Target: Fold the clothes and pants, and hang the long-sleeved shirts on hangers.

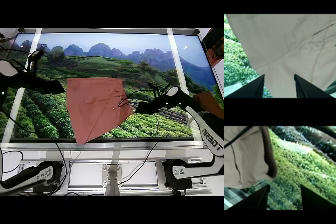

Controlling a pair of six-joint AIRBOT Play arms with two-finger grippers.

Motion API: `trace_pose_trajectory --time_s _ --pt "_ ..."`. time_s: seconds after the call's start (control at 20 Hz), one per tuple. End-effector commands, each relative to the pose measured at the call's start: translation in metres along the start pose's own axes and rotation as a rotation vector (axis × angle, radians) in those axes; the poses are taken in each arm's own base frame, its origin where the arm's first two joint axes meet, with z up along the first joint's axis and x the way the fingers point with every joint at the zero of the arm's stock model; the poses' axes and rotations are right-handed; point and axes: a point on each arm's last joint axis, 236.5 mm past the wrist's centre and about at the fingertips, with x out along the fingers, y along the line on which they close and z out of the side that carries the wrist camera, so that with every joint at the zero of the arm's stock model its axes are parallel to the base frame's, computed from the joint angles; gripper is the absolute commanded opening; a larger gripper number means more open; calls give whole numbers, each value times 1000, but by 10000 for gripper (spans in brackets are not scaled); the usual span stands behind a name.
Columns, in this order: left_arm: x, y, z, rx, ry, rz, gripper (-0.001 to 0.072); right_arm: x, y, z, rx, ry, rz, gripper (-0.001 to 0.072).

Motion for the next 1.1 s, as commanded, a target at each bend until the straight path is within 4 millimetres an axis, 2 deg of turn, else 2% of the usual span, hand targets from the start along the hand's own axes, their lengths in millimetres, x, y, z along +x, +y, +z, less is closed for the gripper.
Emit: trace_pose_trajectory --time_s 0.0,0.1,0.2,0.3,0.45,0.55,0.65,0.8,0.85,0.95,1.0,1.05 --pt "-14 -4 6 31 -55 10 401 23 1 2 83 19 66 450" --pt "-24 -12 9 101 -136 7 400 28 5 7 104 16 100 451" --pt "-26 -5 -4 120 -163 50 400 30 8 14 112 8 114 451" --pt "-19 5 -36 75 -133 64 400 28 8 20 103 -2 112 448" --pt "5 21 -99 -92 -58 57 400 27 9 25 98 -15 109 438" --pt "27 19 -139 -192 7 15 400 27 8 21 91 0 105 373" --pt "50 10 -173 -258 81 -37 402 27 10 17 90 17 113 372" --pt "72 1 -201 -326 130 -85 419 26 12 13 93 36 122 373" --pt "76 -4 -207 -348 138 -105 448 26 13 13 92 37 123 373" --pt "82 -13 -216 -385 154 -144 456 26 13 12 93 39 124 378" --pt "85 -17 -223 -402 168 -163 556 26 13 12 93 40 125 384" --pt "89 -21 -230 -421 182 -178 586 26 13 12 93 40 125 385"
